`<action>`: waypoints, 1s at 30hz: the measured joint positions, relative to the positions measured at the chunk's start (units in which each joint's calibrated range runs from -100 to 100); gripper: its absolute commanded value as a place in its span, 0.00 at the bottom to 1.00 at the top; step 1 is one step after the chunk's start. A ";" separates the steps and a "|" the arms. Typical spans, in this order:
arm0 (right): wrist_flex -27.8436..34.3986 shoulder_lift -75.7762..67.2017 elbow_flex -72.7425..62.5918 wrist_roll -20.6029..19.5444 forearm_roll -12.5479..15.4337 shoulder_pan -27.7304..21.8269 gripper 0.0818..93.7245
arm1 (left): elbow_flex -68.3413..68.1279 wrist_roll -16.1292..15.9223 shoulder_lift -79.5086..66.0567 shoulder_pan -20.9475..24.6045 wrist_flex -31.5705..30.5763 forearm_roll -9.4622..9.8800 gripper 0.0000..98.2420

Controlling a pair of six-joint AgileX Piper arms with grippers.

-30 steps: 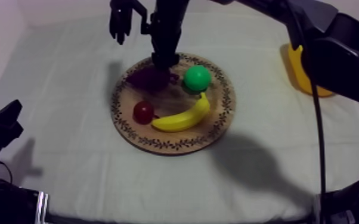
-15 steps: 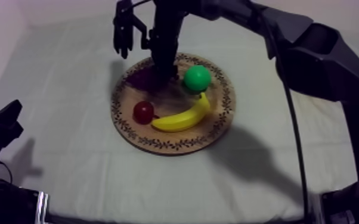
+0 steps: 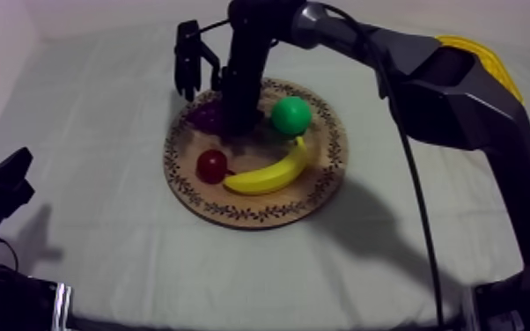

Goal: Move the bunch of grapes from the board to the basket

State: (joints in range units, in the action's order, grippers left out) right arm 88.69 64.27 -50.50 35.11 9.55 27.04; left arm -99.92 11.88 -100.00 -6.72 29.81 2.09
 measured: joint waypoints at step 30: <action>-5.65 -16.16 8.75 -1.27 0.53 -7.56 0.22 | 0.00 0.00 0.00 0.00 0.00 0.00 0.00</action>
State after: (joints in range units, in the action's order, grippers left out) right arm 83.04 48.11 -41.75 33.84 10.08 19.48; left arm -99.92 11.88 -100.00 -6.72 29.81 2.09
